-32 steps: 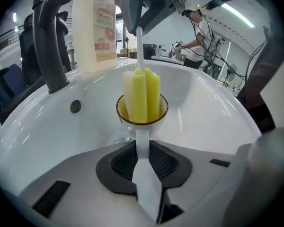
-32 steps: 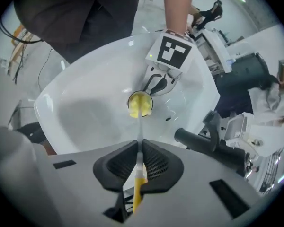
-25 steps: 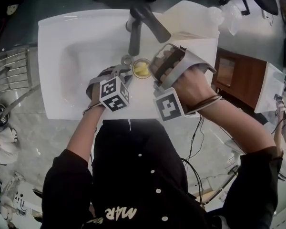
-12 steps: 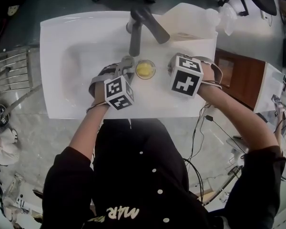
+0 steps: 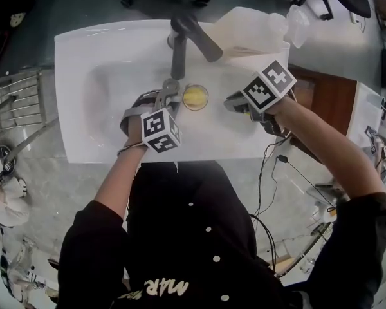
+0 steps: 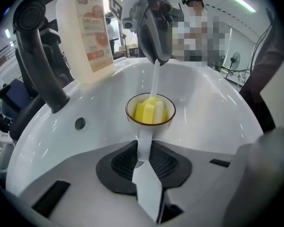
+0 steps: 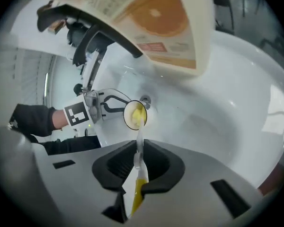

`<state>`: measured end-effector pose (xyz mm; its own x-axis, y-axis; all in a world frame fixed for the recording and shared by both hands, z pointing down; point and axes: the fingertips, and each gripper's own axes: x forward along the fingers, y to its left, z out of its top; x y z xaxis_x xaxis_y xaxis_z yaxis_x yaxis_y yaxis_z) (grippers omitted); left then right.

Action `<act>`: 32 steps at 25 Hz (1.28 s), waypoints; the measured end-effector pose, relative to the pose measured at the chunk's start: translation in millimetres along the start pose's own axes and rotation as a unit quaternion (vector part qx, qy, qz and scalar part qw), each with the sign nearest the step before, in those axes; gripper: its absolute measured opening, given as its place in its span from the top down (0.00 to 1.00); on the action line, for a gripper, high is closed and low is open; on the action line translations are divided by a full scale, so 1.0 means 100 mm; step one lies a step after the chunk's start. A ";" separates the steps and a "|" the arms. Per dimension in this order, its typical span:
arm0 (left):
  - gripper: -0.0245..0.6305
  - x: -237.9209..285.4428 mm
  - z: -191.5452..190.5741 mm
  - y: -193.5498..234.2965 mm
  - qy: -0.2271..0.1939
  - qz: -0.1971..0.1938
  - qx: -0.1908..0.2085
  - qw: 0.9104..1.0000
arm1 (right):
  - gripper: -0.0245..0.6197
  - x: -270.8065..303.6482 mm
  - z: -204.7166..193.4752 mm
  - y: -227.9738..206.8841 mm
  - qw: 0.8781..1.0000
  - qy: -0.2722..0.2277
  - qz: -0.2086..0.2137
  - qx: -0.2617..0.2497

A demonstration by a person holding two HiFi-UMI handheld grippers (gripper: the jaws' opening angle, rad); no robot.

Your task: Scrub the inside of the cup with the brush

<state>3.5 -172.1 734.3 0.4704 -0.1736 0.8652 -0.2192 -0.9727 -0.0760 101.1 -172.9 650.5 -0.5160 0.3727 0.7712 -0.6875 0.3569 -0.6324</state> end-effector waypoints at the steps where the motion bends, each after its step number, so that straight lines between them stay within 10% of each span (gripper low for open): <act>1: 0.83 0.00 0.00 0.00 0.002 -0.001 -0.002 1.000 | 0.88 -0.01 0.01 0.00 1.000 0.001 -0.010 -0.020; 6: 0.83 0.03 -0.02 0.01 0.006 -0.010 -0.010 1.000 | 0.89 -0.03 0.03 0.03 0.985 0.021 -0.077 -0.151; 11: 0.83 0.02 -0.01 -0.01 0.006 -0.017 -0.009 1.000 | 0.89 -0.16 0.07 0.18 0.893 0.086 -0.201 -0.394; 15: 0.83 0.05 -0.06 -0.03 0.011 -0.018 -0.003 1.000 | 0.89 -0.34 0.13 0.38 0.752 0.125 -0.287 -0.580; 21: 0.83 0.05 -0.07 -0.03 0.007 -0.034 -0.013 0.999 | 0.89 -0.29 0.16 0.53 0.480 0.186 -0.350 -0.783; 24: 0.83 0.06 -0.07 -0.04 0.008 -0.039 -0.016 0.999 | 0.89 -0.12 0.21 0.49 0.384 0.216 -0.353 -0.825; 27: 0.83 0.07 -0.08 -0.05 0.017 -0.039 -0.011 0.999 | 0.89 0.08 0.25 0.43 0.349 0.238 -0.354 -0.835; 29: 0.83 0.08 -0.10 -0.07 0.021 -0.041 -0.012 0.999 | 0.89 0.14 0.28 0.43 0.352 0.243 -0.358 -0.830; 31: 0.83 0.07 -0.11 -0.06 0.019 -0.042 -0.019 0.999 | 0.89 0.15 0.31 0.42 0.403 0.234 -0.360 -0.808; 32: 0.83 0.07 -0.12 -0.06 0.018 -0.040 -0.021 0.999 | 0.89 0.14 0.31 0.39 0.453 0.224 -0.357 -0.786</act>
<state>-1.9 -165.7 746.5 0.4565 -0.0899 0.8852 -0.2183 -0.9758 0.0134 51.4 -180.4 638.8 -0.0514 -0.3082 0.9500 0.7964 0.5614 0.2251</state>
